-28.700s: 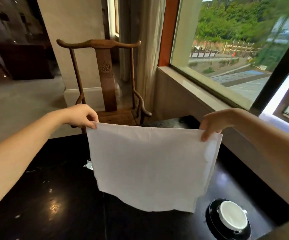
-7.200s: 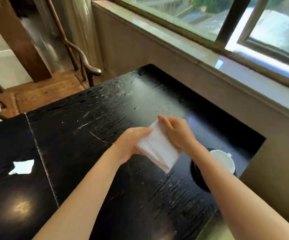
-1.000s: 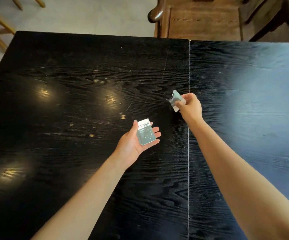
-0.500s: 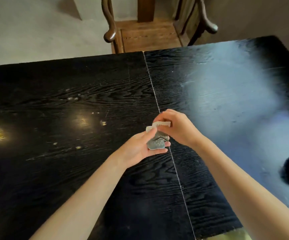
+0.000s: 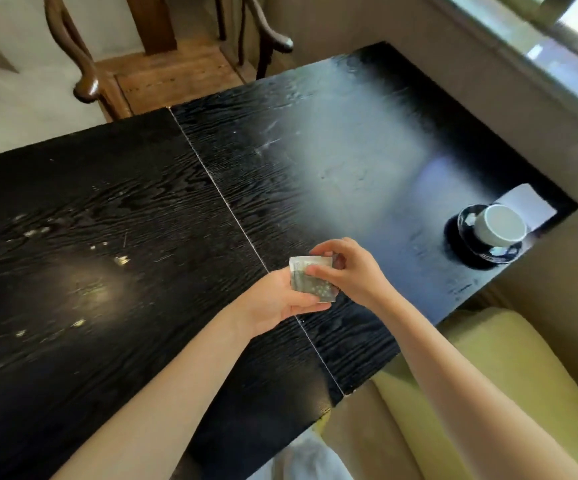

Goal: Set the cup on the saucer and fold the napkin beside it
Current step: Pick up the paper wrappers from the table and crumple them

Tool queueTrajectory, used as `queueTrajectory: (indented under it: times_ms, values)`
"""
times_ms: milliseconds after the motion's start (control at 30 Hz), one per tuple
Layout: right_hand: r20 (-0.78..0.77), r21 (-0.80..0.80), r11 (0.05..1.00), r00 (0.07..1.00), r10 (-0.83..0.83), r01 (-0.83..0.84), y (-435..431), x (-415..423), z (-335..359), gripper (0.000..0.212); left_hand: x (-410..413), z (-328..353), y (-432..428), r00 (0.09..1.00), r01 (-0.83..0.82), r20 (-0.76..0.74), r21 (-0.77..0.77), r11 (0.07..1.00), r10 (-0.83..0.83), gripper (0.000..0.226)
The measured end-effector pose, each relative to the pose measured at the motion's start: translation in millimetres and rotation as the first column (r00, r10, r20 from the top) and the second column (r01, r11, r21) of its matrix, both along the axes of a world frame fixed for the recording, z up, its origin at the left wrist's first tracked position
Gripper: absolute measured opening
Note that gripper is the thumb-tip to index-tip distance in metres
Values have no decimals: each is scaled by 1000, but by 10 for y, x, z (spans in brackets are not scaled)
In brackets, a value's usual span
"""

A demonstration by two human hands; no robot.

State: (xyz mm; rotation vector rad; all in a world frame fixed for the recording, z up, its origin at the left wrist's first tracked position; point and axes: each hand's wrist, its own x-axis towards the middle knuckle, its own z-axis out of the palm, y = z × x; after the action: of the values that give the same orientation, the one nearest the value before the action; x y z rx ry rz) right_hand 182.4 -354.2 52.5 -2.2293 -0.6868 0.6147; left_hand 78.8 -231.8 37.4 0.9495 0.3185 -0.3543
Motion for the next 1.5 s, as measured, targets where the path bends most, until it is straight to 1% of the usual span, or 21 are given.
queueTrajectory:
  times_ms: [67, 133, 167, 233, 333, 400, 467, 567, 600, 633, 733, 800, 867, 933, 1000, 1133, 1233, 1300, 1367, 1433, 1500]
  values:
    - [21, -13, 1000, 1000, 12, -11, -204, 26, -13, 23, 88, 0, -171, 995, 100, 1, -10, 995, -100, 50]
    - [16, -27, 1000, 1000, 12, -12, -391, 59, -41, 22, 196, -10, -363, 989, 146, -9, -20, 989, -146, 46]
    - [12, -29, 999, 1000, -14, 14, -483, 77, -58, 21, 247, -29, -466, 989, 143, -16, -32, 989, -144, 45]
    - [-16, -10, 988, 988, -154, 154, -705, 120, -89, 22, 351, -86, -692, 992, 113, -47, -81, 990, -117, 42]
    - [-119, 35, 918, 914, -388, 394, -1141, 97, -140, 20, 488, -197, -1081, 988, -16, -155, -143, 990, -7, 38]
    - [-134, 53, 907, 903, -408, 418, -1392, 34, -169, 13, 594, -259, -1378, 972, -130, -218, -193, 973, 86, 35]
    - [-178, 98, 893, 890, -419, 440, -1570, -2, -252, 13, 701, -282, -1685, 953, -216, -265, -246, 945, 149, 32]
    - [-238, 62, 798, 785, -572, 600, -1806, 57, -386, 38, 869, -316, -2062, 901, -348, -360, -267, 899, 242, 28]
    - [-262, 61, 765, 750, -607, 641, -1886, 92, -423, 38, 919, -328, -2151, 891, -367, -373, -260, 893, 258, 28]
    - [-291, 87, 739, 727, -622, 668, -1973, 134, -444, 30, 985, -340, -2240, 893, -359, -372, -245, 901, 254, 29]
    - [-345, 149, 673, 676, -651, 724, -2125, 251, -496, 11, 1141, -345, -2366, 922, -252, -331, -111, 961, 203, 31]
    - [-334, 148, 670, 674, -659, 728, -2247, 382, -531, 10, 1280, -364, -2401, 937, -167, -306, 24, 986, 166, 27]
    - [-327, 138, 692, 692, -643, 708, -2350, 555, -576, 11, 1456, -391, -2364, 958, -56, -264, 206, 977, 111, 21]
    - [-306, 115, 711, 705, -640, 694, -2404, 732, -649, 15, 1648, -449, -2301, 972, 62, -230, 413, 909, 38, 20]
    - [-235, 79, 719, 714, -659, 690, -2411, 885, -732, 22, 1856, -507, -2273, 978, 103, -206, 536, 838, 12, 18]
    - [-112, 39, 756, 754, -647, 654, -2371, 1098, -939, 43, 2276, -695, -2277, 975, 125, -222, 616, 778, 19, 16]
    - [-2, -66, 813, 815, -580, 578, -2334, 1181, -1155, 64, 2457, -891, -2272, 968, 186, -252, 639, 747, -25, 16]
    - [86, -143, 815, 827, -555, 562, -2289, 1219, -1253, 65, 2519, -977, -2257, 968, 204, -246, 677, 707, -44, 16]
    - [180, -167, 796, 812, -555, 581, -2253, 1270, -1303, 58, 2570, -1023, -2240, 975, 202, -213, 728, 655, -63, 18]
    - [234, -178, 784, 799, -553, 595, -2249, 1308, -1316, 55, 2614, -1054, -2210, 977, 209, -154, 815, 540, -145, 22]
    - [225, -189, 783, 802, -553, 593, -2279, 1307, -1330, 61, 2635, -1050, -2179, 964, 211, -120, 888, 408, -236, 26]
